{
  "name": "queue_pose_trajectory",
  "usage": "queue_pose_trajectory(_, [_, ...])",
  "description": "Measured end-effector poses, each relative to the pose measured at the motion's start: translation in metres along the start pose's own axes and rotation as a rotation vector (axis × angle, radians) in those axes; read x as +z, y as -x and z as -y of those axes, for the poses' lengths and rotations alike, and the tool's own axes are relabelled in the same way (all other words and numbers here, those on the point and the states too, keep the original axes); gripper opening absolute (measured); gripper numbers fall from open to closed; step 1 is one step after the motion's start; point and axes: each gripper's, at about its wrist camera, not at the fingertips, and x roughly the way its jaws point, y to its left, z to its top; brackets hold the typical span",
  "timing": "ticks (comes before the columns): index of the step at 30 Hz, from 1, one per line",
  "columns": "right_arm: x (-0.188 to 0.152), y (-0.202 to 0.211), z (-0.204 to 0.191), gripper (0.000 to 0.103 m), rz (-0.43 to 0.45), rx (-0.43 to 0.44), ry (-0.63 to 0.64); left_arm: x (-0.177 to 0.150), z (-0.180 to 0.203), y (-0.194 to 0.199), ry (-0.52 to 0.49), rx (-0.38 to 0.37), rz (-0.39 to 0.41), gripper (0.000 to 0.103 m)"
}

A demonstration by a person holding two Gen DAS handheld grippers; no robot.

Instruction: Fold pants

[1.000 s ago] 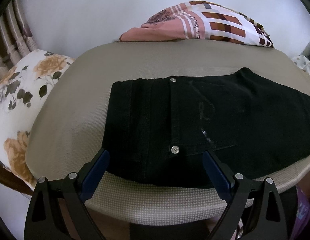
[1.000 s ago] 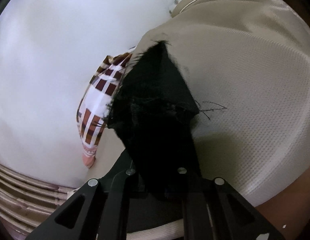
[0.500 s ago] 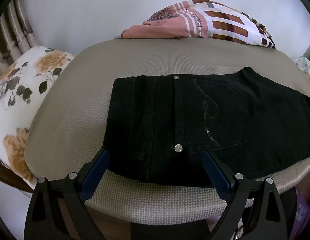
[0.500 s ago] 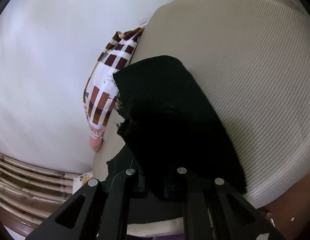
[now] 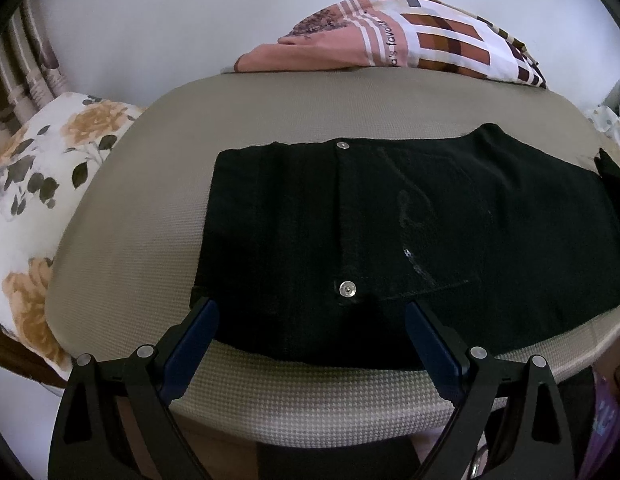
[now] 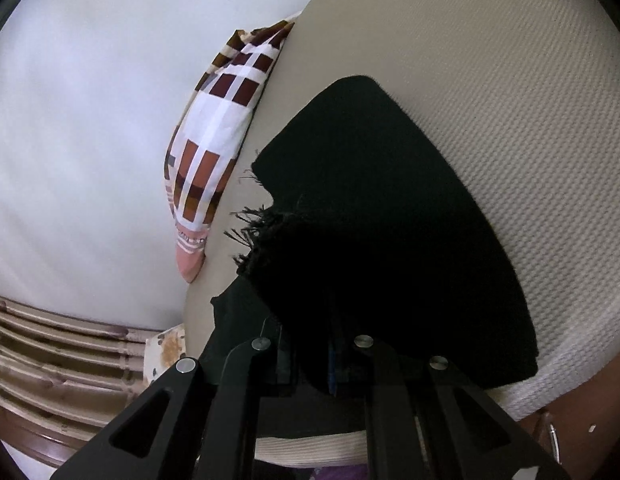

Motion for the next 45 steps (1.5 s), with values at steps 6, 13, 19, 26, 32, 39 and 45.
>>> queue_pose_trajectory(6, [-0.007, -0.019, -0.013, 0.012, -0.033, 0.015, 0.018, -0.001, 0.003, -0.001, -0.011, -0.002, -0.007, 0.094])
queue_pose_trajectory(13, [-0.029, -0.051, -0.035, 0.011, -0.109, 0.034, 0.048, -0.002, 0.005, -0.002, -0.02, -0.004, -0.011, 0.094])
queue_pose_trajectory(19, [-0.05, -0.076, -0.052, 0.012, -0.179, 0.07, 0.068, -0.002, 0.006, -0.005, -0.022, -0.011, -0.023, 0.094])
queue_pose_trajectory(26, [-0.075, -0.107, -0.073, 0.012, -0.262, 0.101, 0.1, -0.003, 0.006, -0.006, -0.015, -0.019, -0.033, 0.094])
queue_pose_trajectory(32, [-0.094, -0.126, -0.08, 0.012, -0.313, 0.098, 0.119, -0.003, 0.004, -0.008, -0.005, -0.025, -0.042, 0.094])
queue_pose_trajectory(39, [-0.098, -0.134, -0.088, 0.013, -0.326, 0.096, 0.137, -0.004, 0.007, -0.009, -0.016, -0.026, -0.046, 0.094])
queue_pose_trajectory(45, [-0.102, -0.144, -0.098, 0.013, -0.346, 0.093, 0.172, -0.005, 0.009, -0.009, -0.023, -0.025, -0.049, 0.094])
